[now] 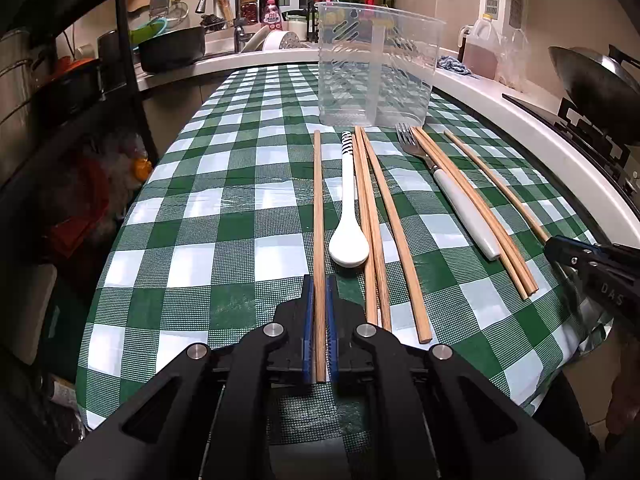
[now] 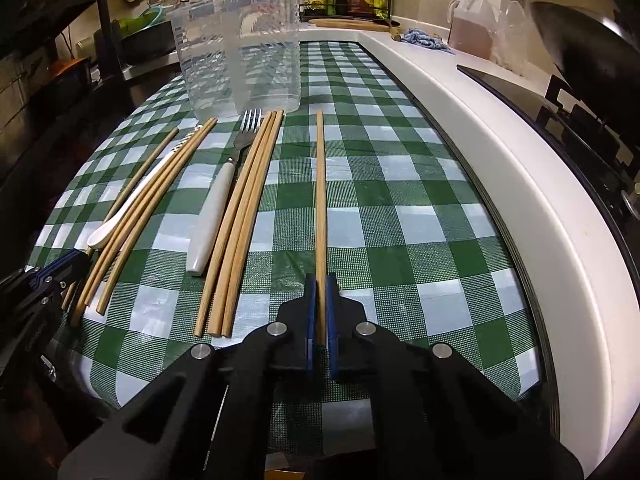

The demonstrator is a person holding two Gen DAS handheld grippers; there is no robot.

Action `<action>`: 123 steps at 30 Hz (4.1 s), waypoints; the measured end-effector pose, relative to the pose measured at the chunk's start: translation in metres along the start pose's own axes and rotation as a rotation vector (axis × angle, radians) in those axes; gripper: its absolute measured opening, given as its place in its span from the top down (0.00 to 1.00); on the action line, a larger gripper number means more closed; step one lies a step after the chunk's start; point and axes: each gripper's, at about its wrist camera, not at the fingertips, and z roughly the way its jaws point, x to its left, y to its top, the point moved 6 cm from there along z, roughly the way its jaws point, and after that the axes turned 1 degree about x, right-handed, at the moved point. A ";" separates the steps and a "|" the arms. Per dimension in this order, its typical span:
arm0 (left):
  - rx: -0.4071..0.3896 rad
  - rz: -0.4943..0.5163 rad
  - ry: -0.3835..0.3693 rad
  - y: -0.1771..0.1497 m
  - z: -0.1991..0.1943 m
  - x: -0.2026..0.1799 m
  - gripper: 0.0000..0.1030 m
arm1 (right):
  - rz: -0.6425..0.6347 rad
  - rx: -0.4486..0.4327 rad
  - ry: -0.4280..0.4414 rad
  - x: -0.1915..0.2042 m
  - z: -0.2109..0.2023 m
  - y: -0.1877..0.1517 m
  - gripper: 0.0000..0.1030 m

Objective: Organize utensils
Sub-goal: 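Lift both held chopsticks and carry them over the clear plastic container, then open both tools to drop the chopsticks into the container, then move both open tools back down to the remaining utensils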

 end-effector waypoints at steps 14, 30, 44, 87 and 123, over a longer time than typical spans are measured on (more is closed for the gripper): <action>-0.143 0.004 0.007 0.021 -0.036 0.002 0.94 | -0.024 -0.200 -0.016 0.000 -0.052 0.026 0.95; -0.310 -0.029 -0.024 0.058 -0.084 0.013 0.94 | -0.017 -0.345 0.016 -0.002 -0.102 0.048 0.95; -0.330 -0.097 -0.073 0.117 -0.103 0.036 0.94 | 0.041 -0.443 0.059 -0.008 -0.144 0.121 0.95; -0.301 -0.072 -0.291 0.320 -0.016 0.013 0.94 | 0.071 -0.390 0.233 0.021 -0.063 0.315 0.95; -0.402 -0.027 -0.154 0.211 -0.091 0.024 0.70 | -0.055 -0.521 0.124 0.015 -0.146 0.192 0.58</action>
